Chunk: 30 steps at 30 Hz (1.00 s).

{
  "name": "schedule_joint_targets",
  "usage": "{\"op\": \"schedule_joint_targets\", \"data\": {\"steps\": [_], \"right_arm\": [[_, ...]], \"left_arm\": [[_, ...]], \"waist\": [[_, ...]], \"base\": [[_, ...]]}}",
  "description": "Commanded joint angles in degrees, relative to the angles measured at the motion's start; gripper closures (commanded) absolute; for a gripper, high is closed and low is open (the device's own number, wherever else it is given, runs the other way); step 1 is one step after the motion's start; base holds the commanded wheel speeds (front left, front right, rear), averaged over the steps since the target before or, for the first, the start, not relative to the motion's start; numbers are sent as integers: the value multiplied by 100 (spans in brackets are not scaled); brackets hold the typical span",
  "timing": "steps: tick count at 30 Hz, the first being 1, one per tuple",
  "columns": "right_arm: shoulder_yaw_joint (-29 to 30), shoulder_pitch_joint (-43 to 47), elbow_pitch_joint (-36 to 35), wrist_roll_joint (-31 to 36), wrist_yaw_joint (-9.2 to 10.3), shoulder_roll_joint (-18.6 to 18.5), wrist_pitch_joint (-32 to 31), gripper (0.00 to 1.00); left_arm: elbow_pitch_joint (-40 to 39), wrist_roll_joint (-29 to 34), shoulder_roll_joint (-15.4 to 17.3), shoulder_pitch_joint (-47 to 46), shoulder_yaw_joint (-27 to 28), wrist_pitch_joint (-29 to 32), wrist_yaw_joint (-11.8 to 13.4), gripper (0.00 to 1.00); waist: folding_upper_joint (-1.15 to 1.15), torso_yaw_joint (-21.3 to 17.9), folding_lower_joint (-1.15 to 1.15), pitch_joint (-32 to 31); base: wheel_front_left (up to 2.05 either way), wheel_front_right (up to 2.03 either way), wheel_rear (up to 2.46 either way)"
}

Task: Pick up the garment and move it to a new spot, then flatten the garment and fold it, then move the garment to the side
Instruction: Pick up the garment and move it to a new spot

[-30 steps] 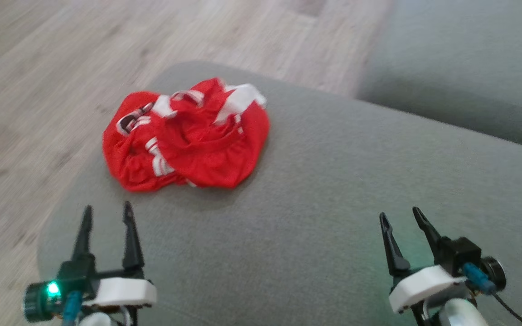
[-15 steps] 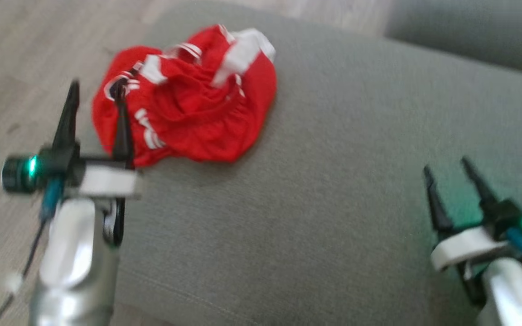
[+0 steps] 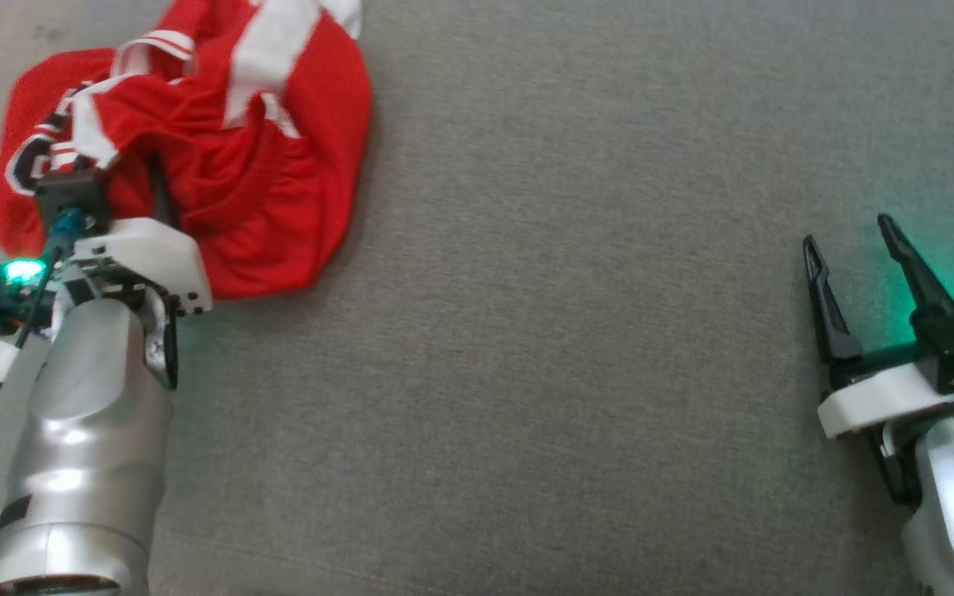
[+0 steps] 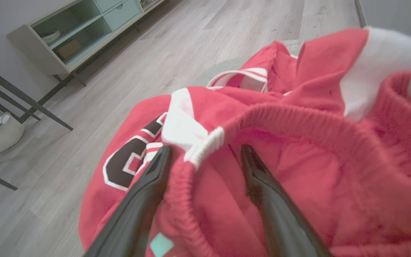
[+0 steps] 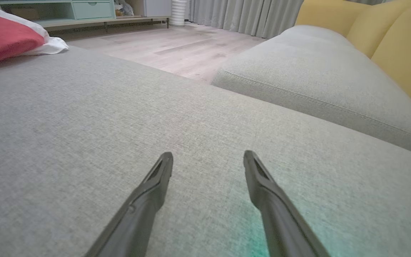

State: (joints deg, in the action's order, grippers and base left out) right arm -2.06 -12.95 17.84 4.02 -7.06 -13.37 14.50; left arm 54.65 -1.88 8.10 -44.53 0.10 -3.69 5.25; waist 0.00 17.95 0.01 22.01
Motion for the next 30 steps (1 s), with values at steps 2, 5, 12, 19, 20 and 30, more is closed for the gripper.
{"op": "schedule_joint_targets", "data": {"steps": [2,5,12,19,20,30], "right_arm": [[-115,-79,-135,-52,-43,-76,50,0],[-97,-86,-125,-53,-43,-45,50,0],[-153,-110,-36,-100,-43,223,50,0],[-295,-199,57,-222,-43,655,50,0],[-311,-212,55,-242,-43,711,50,0],[-264,-167,111,-589,-43,1020,50,0]], "left_arm": [[8,-36,316,-262,188,-131,22,22],[103,-28,377,-362,153,-504,10,100],[-347,150,444,-754,-143,-1044,-116,100],[-1498,423,442,-1248,-645,-1020,-432,100],[-1687,434,429,-1326,-704,-975,-497,100],[-2999,508,134,-2006,-1461,-247,-1064,100]], "waist": [[0,-141,-1,151],[0,-168,-1,145],[0,-348,-1,-202],[0,-1137,-1,-666],[0,-1310,-1,-719],[0,-3016,-1,-1107]], "base": [[0,0,0],[0,0,0],[0,0,0],[0,0,0],[0,0,0],[0,0,0]]}}
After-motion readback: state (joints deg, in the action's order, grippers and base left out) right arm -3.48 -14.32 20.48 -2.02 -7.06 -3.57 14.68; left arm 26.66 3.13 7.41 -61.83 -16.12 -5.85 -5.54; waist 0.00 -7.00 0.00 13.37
